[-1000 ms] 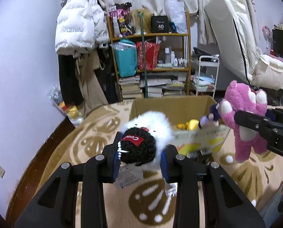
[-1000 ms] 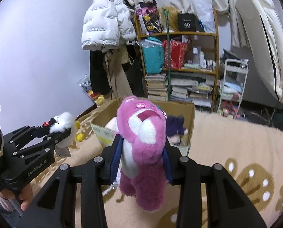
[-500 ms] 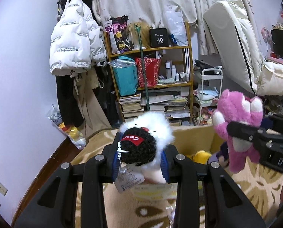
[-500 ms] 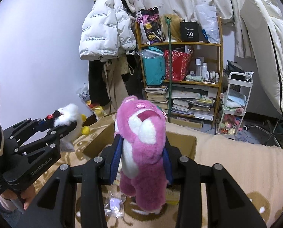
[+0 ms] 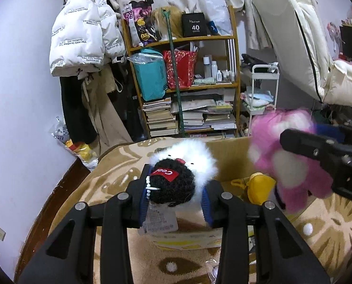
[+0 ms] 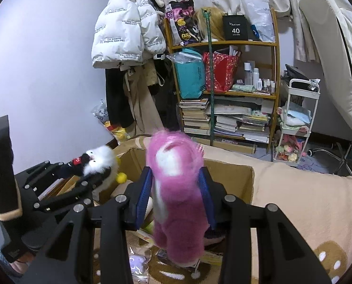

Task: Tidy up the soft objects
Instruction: 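Lift both plush toys over the box and open both grippers to drop them, then move both grippers back toward the clear bag and black box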

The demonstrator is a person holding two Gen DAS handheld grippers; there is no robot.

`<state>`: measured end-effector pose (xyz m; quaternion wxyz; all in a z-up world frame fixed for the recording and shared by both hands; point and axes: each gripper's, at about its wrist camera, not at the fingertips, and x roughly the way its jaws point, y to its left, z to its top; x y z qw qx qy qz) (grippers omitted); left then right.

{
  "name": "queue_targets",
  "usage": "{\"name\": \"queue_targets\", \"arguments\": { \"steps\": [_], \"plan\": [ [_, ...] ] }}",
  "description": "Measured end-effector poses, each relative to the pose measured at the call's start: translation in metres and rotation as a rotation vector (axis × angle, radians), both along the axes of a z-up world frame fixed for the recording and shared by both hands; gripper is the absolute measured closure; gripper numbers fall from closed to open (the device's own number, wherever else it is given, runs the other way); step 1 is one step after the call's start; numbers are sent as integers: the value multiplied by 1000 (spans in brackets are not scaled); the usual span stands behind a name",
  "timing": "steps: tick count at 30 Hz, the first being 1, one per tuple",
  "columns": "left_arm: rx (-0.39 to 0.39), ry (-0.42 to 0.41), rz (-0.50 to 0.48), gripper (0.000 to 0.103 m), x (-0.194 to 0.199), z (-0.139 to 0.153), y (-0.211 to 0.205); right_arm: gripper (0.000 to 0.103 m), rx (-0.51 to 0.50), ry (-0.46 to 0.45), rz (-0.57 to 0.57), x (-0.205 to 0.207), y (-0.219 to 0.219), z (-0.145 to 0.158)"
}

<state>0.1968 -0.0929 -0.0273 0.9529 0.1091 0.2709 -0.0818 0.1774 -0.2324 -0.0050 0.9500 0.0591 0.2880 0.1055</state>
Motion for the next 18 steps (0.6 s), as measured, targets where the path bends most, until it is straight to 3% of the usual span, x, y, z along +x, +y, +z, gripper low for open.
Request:
{"name": "queue_targets", "arguments": {
  "steps": [3, 5, 9, 13, 18],
  "plan": [
    [0, 0, 11, 48, 1, -3, 2, 41, 7, -6, -4, 0, -3, -1],
    [-16, -7, 16, 44, -1, -3, 6, 38, 16, -8, -8, 0, -6, -1],
    [-7, 18, 18, 33, -2, -2, 10, 22, 11, -12, -25, -5, -9, 3],
    [-16, 1, 36, 13, -10, 3, 15, 9, 12, -13, -47, -15, -10, 7],
    [-17, 6, 38, 8, -24, 11, 22, 0, 14, 1, -69, -28, -12, 10]
  ]
}}
